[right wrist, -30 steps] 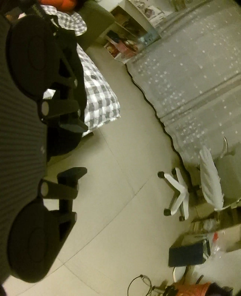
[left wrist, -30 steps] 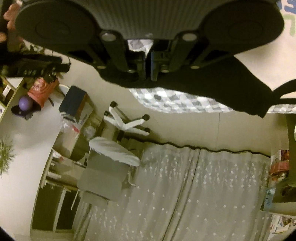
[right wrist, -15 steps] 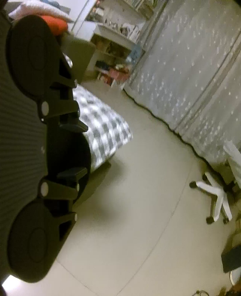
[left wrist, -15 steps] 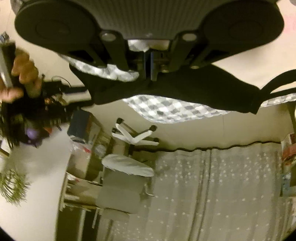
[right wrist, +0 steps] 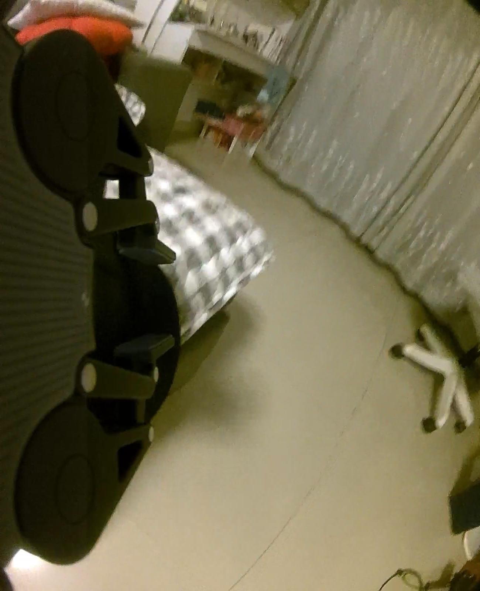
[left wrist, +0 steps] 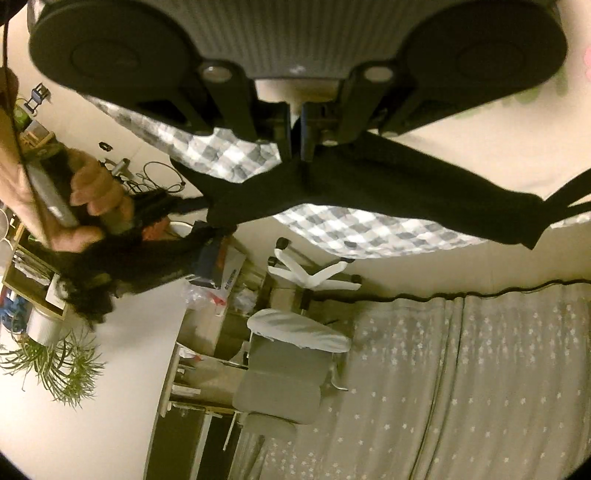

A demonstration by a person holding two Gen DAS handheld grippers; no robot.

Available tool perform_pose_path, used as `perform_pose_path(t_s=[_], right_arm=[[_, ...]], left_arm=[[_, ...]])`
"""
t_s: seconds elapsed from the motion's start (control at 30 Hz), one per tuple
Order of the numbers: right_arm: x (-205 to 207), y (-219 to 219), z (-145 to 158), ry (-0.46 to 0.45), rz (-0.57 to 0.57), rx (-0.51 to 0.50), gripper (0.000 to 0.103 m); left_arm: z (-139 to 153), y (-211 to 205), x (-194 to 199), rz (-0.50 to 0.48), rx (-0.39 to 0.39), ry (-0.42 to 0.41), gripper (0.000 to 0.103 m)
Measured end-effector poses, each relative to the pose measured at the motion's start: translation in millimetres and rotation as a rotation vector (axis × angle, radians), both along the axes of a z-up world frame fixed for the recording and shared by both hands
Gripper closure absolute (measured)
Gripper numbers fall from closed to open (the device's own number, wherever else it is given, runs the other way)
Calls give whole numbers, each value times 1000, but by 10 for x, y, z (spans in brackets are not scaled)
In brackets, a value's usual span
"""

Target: Fold clothes

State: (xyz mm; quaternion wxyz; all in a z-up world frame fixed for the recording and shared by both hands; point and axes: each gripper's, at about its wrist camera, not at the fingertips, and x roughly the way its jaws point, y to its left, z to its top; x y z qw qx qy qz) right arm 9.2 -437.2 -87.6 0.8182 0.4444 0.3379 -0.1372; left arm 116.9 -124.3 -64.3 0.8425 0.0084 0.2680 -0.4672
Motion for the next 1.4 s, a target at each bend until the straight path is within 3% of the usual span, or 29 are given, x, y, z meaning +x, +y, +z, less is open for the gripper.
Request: perform_pose_path(t_s=[0.03, 0.13, 0.17, 0.33, 0.43, 0.5, 0.57, 0.63, 0.7, 0.83, 0.93, 1.03, 1.07, 1.1, 1.17, 1.4], right_arm=[[22, 31, -56, 16, 1, -8, 59], [11, 70, -123, 12, -31, -40, 83], [-12, 50, -93, -3, -42, -42, 99], [-121, 8, 107, -87, -94, -91, 99], [-155, -12, 237, -116, -122, -139, 99], [-150, -41, 280, -127, -139, -168, 99], [-127, -84, 294, -134, -149, -187, 99], [-65, -112, 222, -126, -146, -183, 99], [-13, -130, 134, -96, -143, -185, 99], [95, -206, -78, -37, -106, -152, 97], [128, -276, -188, -28, -65, -104, 91], [118, -330, -192, -52, -14, -76, 88], [96, -326, -161, -67, 15, -81, 81], [72, -313, -126, -83, 46, -94, 65], [10, -254, -37, -122, 119, -140, 55], [-84, -63, 39, -200, 347, -266, 55]], left_arm=[[1, 9, 6, 5, -5, 5, 98], [10, 35, 53, 35, -36, 38, 98], [14, 39, 67, 44, -47, 48, 98], [56, 8, 86, 67, -69, 60, 98], [130, 16, 94, 96, -45, 23, 95], [202, 58, 112, 128, -27, -19, 86], [273, 100, 130, 160, -9, -61, 58], [343, 141, 160, 207, 23, -118, 43], [376, 173, 278, 293, 101, -192, 38], [335, 228, 689, 410, 241, -210, 38], [238, 295, 964, 441, 278, -177, 38], [155, 396, 1127, 453, 237, -103, 38], [133, 424, 1155, 455, 216, -79, 39], [112, 448, 1170, 456, 196, -62, 39], [81, 461, 1195, 461, 167, -47, 43], [53, 401, 1264, 456, 85, 17, 73]])
